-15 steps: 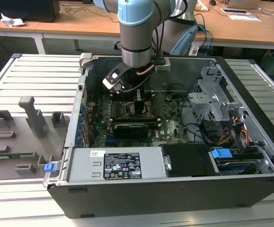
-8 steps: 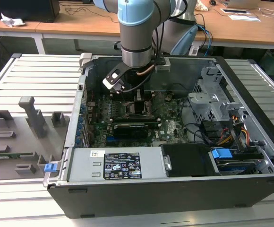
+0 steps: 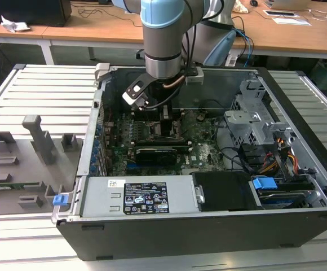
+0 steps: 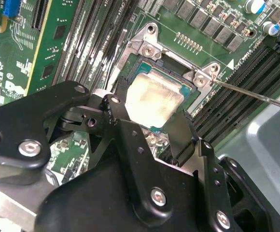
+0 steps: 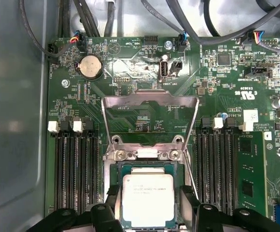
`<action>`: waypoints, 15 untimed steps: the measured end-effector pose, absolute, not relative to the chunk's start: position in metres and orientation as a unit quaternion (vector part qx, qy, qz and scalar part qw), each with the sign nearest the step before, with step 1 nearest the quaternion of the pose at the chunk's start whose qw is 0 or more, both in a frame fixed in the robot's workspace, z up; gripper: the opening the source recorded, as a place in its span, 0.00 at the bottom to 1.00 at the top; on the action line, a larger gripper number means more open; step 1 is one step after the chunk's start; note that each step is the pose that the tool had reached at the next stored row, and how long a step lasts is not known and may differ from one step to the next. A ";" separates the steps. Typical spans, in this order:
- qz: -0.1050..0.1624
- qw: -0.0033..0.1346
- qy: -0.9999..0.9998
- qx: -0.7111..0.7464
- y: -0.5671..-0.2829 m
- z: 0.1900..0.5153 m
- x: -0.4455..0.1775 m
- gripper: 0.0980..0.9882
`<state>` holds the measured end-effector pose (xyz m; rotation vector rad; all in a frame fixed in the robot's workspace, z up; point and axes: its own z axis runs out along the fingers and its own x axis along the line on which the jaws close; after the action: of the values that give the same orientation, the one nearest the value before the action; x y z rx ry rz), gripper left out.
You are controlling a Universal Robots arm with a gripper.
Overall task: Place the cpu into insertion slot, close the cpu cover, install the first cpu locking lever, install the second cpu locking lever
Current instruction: 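Place the cpu into insertion slot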
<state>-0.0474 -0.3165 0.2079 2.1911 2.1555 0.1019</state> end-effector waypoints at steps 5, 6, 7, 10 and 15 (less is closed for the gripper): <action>0.031 0.032 0.701 0.712 -0.316 0.212 -0.047 0.33; 0.031 0.032 0.701 0.712 -0.317 0.212 -0.047 0.27; 0.031 0.032 0.701 0.712 -0.317 0.212 -0.047 0.20; 0.031 0.032 0.701 0.712 -0.317 0.214 -0.047 0.01; 0.031 0.032 0.701 0.712 -0.316 0.215 -0.047 0.01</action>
<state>-0.0469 -0.3165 0.2153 2.1921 2.1570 0.0949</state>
